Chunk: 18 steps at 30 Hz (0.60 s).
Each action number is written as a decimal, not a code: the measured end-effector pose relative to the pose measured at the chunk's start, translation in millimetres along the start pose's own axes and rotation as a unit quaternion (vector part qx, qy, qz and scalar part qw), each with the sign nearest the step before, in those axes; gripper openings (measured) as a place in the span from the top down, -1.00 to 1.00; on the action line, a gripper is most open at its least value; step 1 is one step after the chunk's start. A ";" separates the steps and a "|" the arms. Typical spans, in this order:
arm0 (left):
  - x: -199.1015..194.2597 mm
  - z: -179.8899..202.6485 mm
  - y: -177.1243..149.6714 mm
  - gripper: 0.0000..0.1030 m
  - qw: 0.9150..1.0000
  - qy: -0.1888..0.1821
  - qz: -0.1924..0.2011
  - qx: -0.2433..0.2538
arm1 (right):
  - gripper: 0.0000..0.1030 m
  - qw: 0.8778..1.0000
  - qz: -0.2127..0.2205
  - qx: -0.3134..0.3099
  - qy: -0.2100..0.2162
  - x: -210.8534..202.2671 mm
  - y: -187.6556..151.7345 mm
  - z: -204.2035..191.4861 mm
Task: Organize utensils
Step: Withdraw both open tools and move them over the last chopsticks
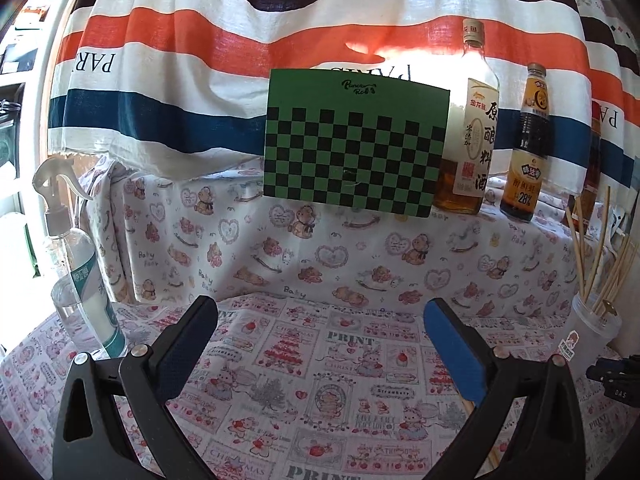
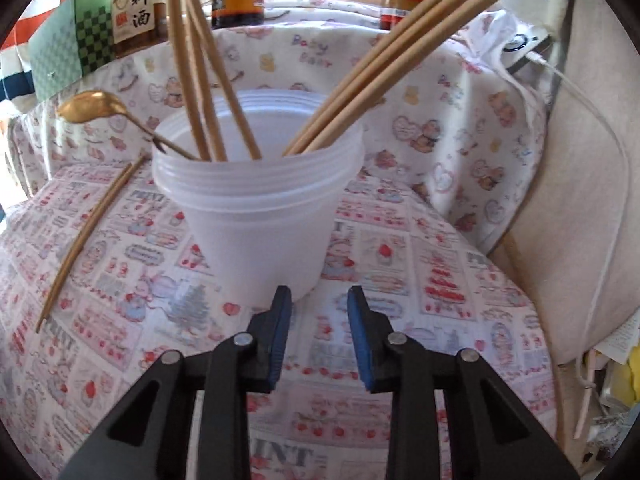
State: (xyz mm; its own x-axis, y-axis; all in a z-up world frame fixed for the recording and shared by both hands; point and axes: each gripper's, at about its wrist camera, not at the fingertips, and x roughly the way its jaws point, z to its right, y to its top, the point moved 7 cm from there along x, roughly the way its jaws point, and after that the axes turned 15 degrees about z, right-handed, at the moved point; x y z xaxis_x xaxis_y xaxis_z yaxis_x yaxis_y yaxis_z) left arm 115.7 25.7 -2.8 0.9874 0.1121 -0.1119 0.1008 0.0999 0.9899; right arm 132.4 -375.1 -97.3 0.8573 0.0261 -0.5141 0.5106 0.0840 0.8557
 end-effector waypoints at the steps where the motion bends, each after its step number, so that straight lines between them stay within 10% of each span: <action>1: 0.3 1.0 -0.4 -0.98 1.000 -0.002 -0.001 0.001 | 0.45 1.000 -0.001 0.001 0.002 2.6 1.4 -2.1; 18: -0.3 -7.1 2.7 -0.98 1.000 0.000 -0.004 -0.019 | 0.48 0.998 -0.021 0.044 0.037 46.0 39.5 -53.1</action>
State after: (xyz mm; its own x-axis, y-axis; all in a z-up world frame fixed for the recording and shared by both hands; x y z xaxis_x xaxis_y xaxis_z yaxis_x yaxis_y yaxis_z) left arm 114.8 32.9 -0.8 0.9865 0.1113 -0.1203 0.1045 0.1383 0.9849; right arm 188.5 -317.7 -90.3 0.8295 0.0978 -0.5498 0.5526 -0.0013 0.8335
